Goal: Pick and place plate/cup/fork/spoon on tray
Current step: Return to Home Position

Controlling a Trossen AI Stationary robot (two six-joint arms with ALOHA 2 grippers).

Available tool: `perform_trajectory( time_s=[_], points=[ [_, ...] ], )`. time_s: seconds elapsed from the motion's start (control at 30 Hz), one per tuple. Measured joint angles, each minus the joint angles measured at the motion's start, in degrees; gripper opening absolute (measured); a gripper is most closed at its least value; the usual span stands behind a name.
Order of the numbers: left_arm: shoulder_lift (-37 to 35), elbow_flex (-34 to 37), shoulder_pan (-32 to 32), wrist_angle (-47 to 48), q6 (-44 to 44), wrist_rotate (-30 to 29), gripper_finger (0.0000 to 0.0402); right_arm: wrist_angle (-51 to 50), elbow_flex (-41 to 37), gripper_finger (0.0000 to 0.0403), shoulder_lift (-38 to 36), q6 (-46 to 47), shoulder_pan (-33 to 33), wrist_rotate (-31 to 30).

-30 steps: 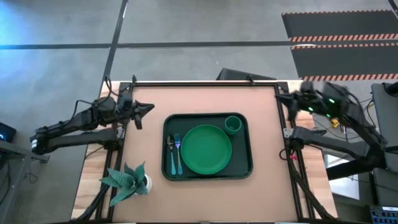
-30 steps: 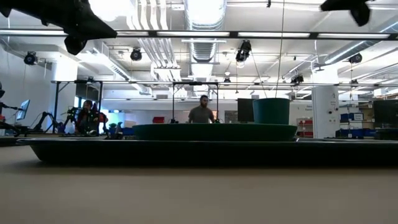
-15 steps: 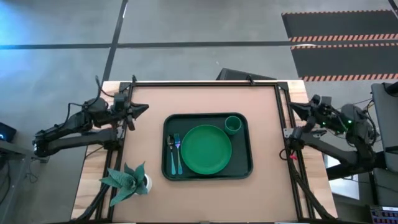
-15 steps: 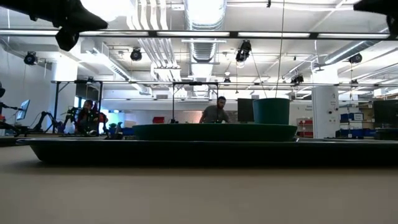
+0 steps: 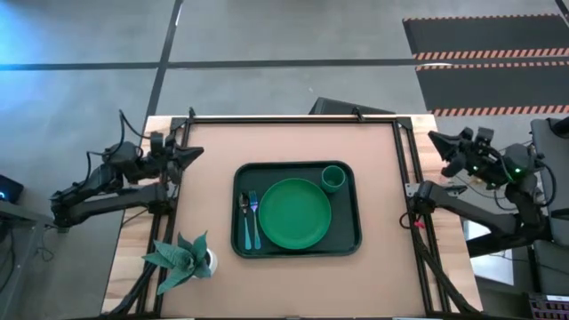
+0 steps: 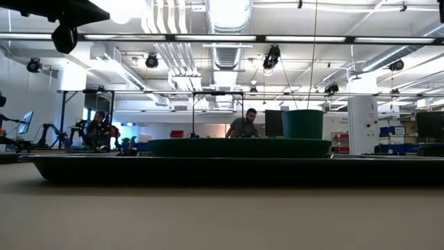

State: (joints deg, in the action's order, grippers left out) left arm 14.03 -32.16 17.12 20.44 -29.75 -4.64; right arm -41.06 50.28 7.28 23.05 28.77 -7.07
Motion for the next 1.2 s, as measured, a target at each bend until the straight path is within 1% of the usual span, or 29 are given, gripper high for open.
perform_trajectory(
  time_s=[0.07,0.1,0.17,0.2,0.3,0.37,0.5,0.67,0.7,0.77,0.83,0.87,0.93,1.03,1.07,1.17,1.2],
  points=[
    [-0.25,0.00,0.00,-0.04,-0.12,0.04,0.0000,-0.31,0.70,0.0008,1.27,0.65,0.00,0.13],
    [-0.32,0.00,0.00,-0.04,-0.11,0.19,0.0000,-0.55,1.05,0.0008,2.02,2.47,0.00,0.20],
    [-0.32,0.08,0.00,-0.21,1.51,1.58,0.0000,-0.54,1.76,0.0008,3.04,4.82,0.00,1.75],
    [-0.32,0.21,0.00,-0.16,3.89,3.12,0.0000,-0.54,1.90,0.0008,3.33,3.52,0.00,3.69],
    [-0.16,0.40,-0.01,-0.28,11.89,8.88,0.0000,-0.40,1.82,0.0008,3.59,-5.55,0.00,13.30],
    [-0.21,0.44,-0.07,-1.08,12.97,11.08,0.0000,-0.28,1.70,0.0008,3.33,-6.41,0.00,17.61],
    [-0.90,0.49,-0.04,-0.22,14.09,13.04,0.0000,-1.40,0.83,0.0008,0.18,-9.72,0.00,18.99],
    [-3.47,3.17,-0.04,-1.23,17.64,15.16,0.0000,-1.35,-3.23,0.0008,-7.04,-9.52,0.00,19.33],
    [-4.31,4.25,-0.04,-2.33,18.28,15.61,0.0000,-0.74,-4.26,0.0008,-7.10,-9.36,0.00,19.28],
    [-6.08,6.95,-0.04,-5.57,18.90,17.05,0.0000,-4.73,-5.03,0.0008,-6.91,-9.60,0.01,21.97],
    [-7.96,10.33,-0.04,-10.56,20.54,19.74,0.0000,-0.91,-5.70,0.0008,-5.38,-12.06,-0.09,25.49],
    [-9.00,12.09,-0.04,-12.74,21.35,21.11,0.0000,-0.72,-6.49,0.0008,-5.21,-12.80,-0.19,27.46],
    [-11.15,15.72,-0.04,-17.41,21.71,22.59,0.0000,-0.23,-9.07,0.0008,-4.91,-14.56,-0.11,28.06],
    [-13.99,20.97,-0.04,-22.46,21.30,23.00,0.0000,5.17,-12.67,0.0009,-6.85,-15.18,-0.12,28.44],
    [-13.97,22.64,-0.04,-23.69,21.26,23.01,0.0000,6.42,-13.83,0.0009,-7.18,-14.96,-0.15,28.79],
    [-13.98,26.05,-0.04,-30.74,21.17,23.39,0.0000,7.56,-15.37,0.0009,-6.69,-14.98,-0.13,32.38],
    [-13.80,26.74,-0.03,-31.69,21.23,23.58,0.0000,10.17,-15.63,0.0009,-6.39,-15.22,-0.13,32.91]
  ],
)
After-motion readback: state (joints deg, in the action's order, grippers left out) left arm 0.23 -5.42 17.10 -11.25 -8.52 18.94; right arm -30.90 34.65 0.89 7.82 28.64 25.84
